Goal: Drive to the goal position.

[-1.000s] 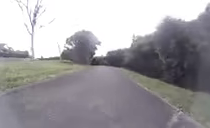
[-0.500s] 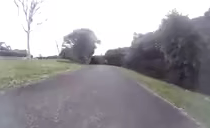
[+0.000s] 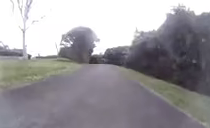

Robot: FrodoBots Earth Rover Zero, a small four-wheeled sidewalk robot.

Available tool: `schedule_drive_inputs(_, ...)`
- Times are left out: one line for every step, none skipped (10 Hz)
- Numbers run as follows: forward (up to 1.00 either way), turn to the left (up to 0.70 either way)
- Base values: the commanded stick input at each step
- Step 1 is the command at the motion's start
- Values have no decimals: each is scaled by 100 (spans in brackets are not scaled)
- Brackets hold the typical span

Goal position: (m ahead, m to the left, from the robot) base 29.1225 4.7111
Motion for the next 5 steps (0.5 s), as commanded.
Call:
schedule_drive_inputs(100, 0)
schedule_drive_inputs(100, 0)
schedule_drive_inputs(100, 0)
schedule_drive_inputs(100, 0)
schedule_drive_inputs(100, 0)
